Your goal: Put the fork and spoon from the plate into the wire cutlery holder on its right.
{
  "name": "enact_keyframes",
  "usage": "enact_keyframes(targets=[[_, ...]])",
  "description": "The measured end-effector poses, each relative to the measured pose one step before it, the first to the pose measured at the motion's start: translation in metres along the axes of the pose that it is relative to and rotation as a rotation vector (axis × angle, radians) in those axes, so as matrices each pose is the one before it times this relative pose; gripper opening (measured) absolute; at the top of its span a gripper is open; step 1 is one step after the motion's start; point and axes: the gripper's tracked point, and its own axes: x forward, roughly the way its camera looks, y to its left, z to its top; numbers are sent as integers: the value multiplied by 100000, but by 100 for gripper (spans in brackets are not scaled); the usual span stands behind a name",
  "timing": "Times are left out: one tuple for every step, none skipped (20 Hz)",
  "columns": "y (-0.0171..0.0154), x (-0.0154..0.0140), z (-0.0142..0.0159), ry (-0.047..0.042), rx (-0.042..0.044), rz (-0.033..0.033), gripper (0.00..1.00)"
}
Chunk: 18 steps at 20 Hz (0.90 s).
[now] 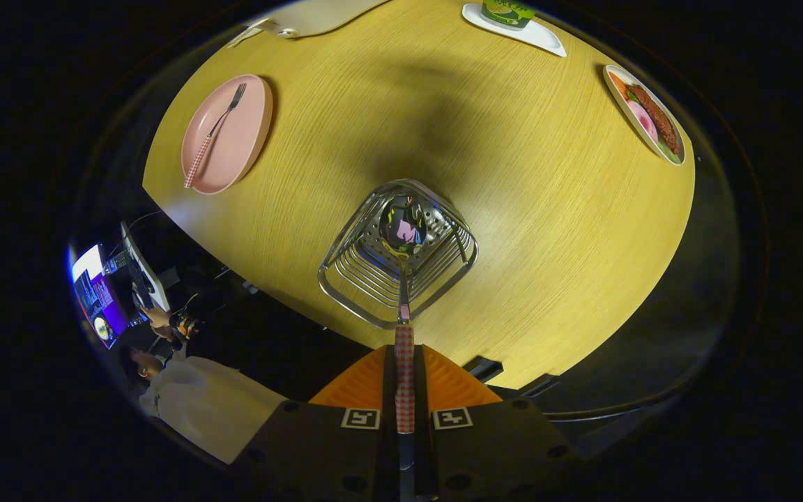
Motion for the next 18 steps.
enact_keyframes(targets=[[300, -154, 140, 611, 1277, 761, 13], [491, -267, 395, -784, 380, 2080, 18], [-31, -254, 499, -1956, -353, -499, 17], [-21, -393, 595, -3024, -540, -342, 27], [123, -295, 444, -2992, -17, -50, 36], [255, -512, 432, -2819, -71, 367, 56], [388, -390, 325, -2935, 47, 1399, 58], [449, -407, 298, -2696, 698, 1324, 69], [387, -446, 222, -2860, 1041, 1187, 80], [16, -488, 31, -2331, 506, 274, 96], [44, -414, 112, -2669, 302, 21, 98], [64, -326, -138, -2147, 1014, -416, 100], [316, -484, -33, -2559, 1314, 479, 99], [338, -481, 188, -3494, 1287, 661, 100], [333, -483, 468, -4475, 574, 632, 100], [320, -553, 457, -4788, 324, 520, 100], [347, -590, 387, -4460, 347, 275, 99], [540, -659, 149, -4475, 237, 73, 100]])
